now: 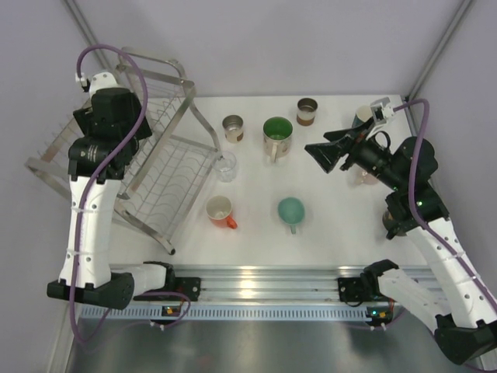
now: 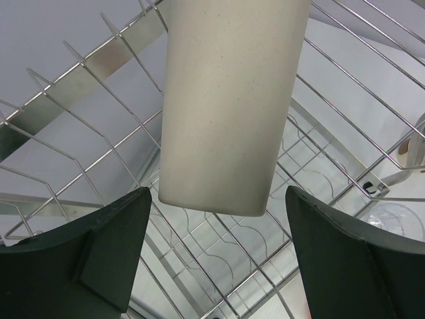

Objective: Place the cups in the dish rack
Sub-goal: Grab a cup with the left arm

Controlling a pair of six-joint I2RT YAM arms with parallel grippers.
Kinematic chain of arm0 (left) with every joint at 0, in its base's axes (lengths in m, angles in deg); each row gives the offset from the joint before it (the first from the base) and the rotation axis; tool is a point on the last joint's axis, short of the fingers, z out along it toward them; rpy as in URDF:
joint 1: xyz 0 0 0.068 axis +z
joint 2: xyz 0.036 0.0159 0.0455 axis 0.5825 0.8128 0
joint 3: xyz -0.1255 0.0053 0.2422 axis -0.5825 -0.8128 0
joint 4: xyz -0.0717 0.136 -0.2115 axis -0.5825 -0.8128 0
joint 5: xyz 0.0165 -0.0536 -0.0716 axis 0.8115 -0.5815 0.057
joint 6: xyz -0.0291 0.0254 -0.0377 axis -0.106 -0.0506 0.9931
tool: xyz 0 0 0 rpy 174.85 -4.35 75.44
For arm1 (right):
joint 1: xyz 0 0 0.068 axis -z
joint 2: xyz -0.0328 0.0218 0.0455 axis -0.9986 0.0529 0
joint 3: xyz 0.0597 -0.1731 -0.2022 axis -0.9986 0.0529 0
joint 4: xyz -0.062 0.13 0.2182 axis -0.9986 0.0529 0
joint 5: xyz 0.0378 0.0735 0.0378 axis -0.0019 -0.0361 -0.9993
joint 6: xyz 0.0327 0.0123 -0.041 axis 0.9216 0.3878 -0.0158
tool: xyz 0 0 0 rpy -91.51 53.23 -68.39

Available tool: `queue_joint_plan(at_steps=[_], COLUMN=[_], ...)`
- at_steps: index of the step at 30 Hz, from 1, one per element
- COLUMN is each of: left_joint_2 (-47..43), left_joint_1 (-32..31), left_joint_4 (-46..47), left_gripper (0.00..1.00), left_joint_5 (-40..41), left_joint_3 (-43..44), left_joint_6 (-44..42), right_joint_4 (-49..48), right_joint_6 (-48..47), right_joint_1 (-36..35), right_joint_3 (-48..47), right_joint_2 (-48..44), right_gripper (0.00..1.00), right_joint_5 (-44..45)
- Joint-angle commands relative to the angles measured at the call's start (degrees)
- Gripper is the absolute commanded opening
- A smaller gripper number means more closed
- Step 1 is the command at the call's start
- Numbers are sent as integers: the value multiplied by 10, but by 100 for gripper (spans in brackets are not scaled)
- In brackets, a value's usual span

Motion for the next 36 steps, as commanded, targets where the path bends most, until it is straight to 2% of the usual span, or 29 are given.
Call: queue_joint_plan(at_steps=[1, 7, 14, 17, 22, 28, 29, 30, 35, 36], left_joint_2=[7, 23, 30, 18, 8, -6, -9, -12, -25, -27], left_joint_1=[2, 15, 18, 18, 18, 18, 18, 18, 18, 18], left_joint_4=[86, 102, 102, 97, 81, 82, 83, 84, 98, 104], left_gripper=[88, 88, 77, 65, 32, 14, 5, 0, 0, 0], left_joint_5=[-19, -38, -55, -63, -105, -150, -172, -187, -328, -378], left_joint_3=[-11, -11, -2, 14, 58, 84, 93, 99, 139, 144], left_joint_6=[-21, -35, -44, -43, -34, -30, -30, -32, -39, -38], right_joint_4=[4, 19, 22, 17, 3, -5, -8, -9, -1, 7], right_joint_6=[-21, -35, -41, -37, -29, -14, -11, -12, -62, -71], right_joint_1=[-5, -5, -4, -5, -5, -5, -5, -5, -4, -5], right_joint_3=[0, -1, 3, 4, 3, -25, -31, -36, -89, -98], right_joint_2=[-17, -23, -25, -24, -16, -3, -2, 1, 19, 22], right_gripper=[89, 89, 89, 90, 89, 89, 90, 90, 89, 89], right_joint_5=[16, 31, 40, 39, 30, 27, 24, 22, 11, 8])
